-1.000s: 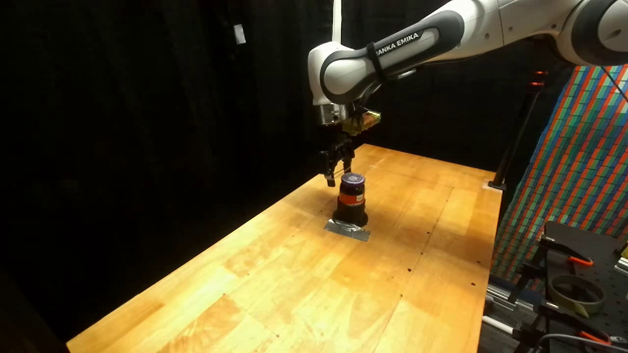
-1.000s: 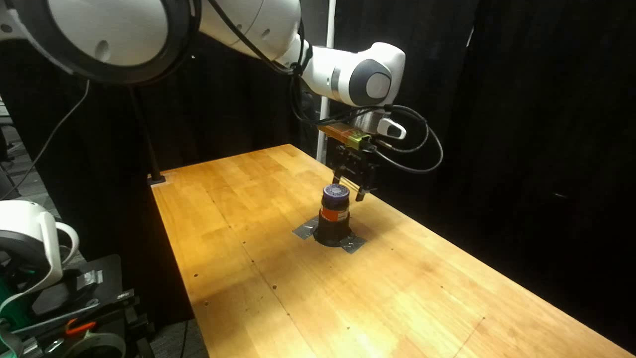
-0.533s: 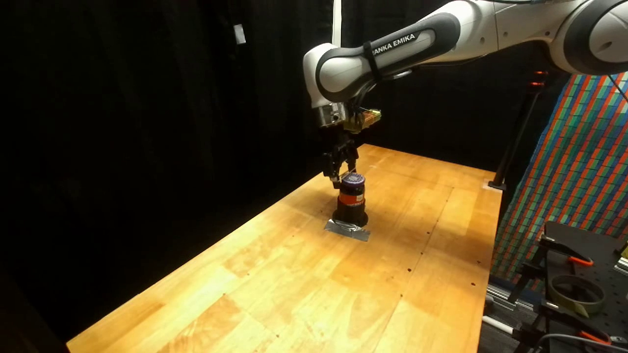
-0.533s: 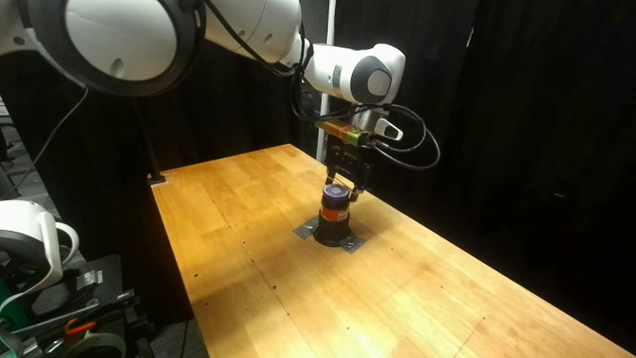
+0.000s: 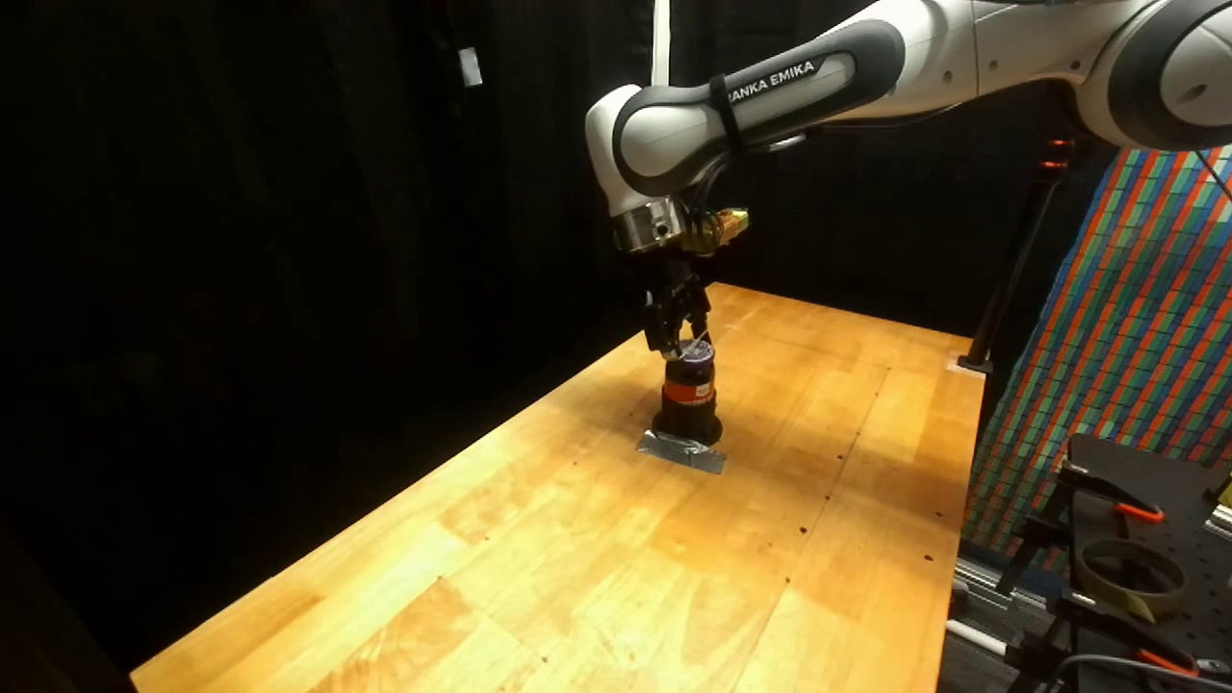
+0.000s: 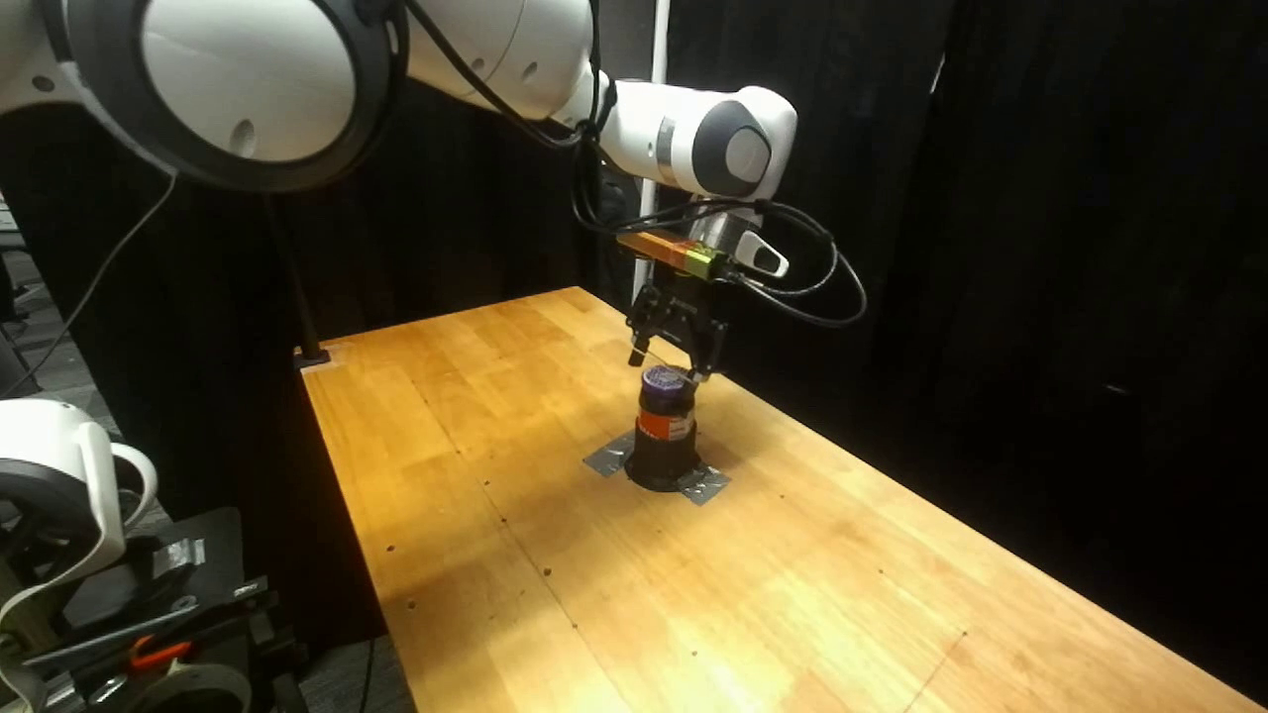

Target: Put the elastic around the bottle

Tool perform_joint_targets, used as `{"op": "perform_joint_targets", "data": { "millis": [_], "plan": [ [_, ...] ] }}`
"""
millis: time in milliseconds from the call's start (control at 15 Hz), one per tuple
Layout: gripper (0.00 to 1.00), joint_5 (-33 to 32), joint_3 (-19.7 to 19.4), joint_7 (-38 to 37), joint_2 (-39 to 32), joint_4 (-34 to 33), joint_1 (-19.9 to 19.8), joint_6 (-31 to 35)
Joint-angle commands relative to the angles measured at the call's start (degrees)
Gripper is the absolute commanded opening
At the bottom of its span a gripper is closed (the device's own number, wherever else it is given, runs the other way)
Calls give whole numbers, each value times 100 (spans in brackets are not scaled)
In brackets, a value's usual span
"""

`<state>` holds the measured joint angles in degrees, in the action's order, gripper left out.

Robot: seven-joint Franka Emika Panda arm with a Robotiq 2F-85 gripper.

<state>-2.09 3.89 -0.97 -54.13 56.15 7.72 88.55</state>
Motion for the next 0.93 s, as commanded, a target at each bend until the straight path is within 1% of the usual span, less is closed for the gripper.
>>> {"op": "perform_joint_targets", "data": {
  "millis": [0,267,533,867],
  "plan": [
    [100,-40,-35,-197,-59,-189,86,314],
    [100,-154,-81,-405,-121,-207,149,545],
    [100,-210,-168,-484,-239,-319,257,325],
    [100,-221,-191,-496,-274,-225,298,112]
  ]
}}
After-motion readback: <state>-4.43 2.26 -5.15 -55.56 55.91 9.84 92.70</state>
